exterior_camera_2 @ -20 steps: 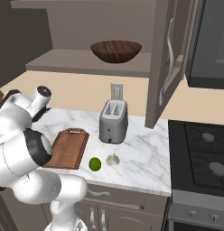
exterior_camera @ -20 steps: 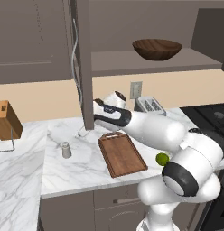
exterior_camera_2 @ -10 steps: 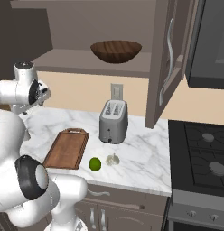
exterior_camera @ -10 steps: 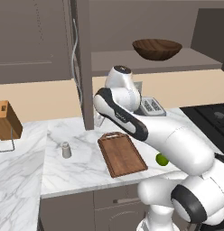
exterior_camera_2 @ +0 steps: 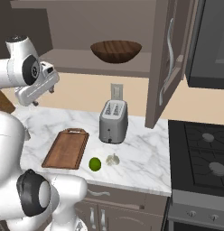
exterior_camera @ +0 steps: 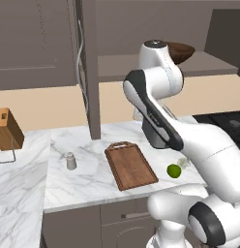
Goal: Open the cabinet. Place the bowl and condiment on the counter. Then place the lime and garlic on the cutting board.
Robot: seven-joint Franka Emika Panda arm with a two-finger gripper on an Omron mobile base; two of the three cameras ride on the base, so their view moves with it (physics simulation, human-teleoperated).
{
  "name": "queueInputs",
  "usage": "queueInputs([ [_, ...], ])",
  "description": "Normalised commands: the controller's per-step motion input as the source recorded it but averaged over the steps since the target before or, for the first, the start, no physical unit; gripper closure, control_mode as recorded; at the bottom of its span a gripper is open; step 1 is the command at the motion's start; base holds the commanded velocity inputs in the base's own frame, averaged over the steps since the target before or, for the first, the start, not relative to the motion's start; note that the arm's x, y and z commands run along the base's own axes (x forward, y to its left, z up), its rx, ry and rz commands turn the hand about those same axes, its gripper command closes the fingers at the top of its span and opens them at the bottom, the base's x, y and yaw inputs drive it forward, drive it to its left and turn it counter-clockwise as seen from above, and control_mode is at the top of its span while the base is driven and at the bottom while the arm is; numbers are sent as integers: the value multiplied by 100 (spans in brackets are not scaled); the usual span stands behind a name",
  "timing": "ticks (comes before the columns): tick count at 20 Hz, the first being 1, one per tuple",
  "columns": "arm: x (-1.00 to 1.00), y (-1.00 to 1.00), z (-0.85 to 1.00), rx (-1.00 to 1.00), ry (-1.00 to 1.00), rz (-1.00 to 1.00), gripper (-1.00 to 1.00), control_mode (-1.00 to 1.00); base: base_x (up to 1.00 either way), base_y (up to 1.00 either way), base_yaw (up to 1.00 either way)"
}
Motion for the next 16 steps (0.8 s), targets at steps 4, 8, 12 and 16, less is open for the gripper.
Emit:
queueInputs([
  [4, -15, -82, 90, -18, -9, 3, -100, -100, 0, 0, 0],
  [8, 21, -70, 85, -16, -16, 2, -100, -100, 0, 0, 0],
  [12, 45, -51, 49, -17, -25, 0, -100, -100, 0, 0, 0],
  [16, 49, -23, 12, -17, -30, -5, -100, -100, 0, 0, 0],
])
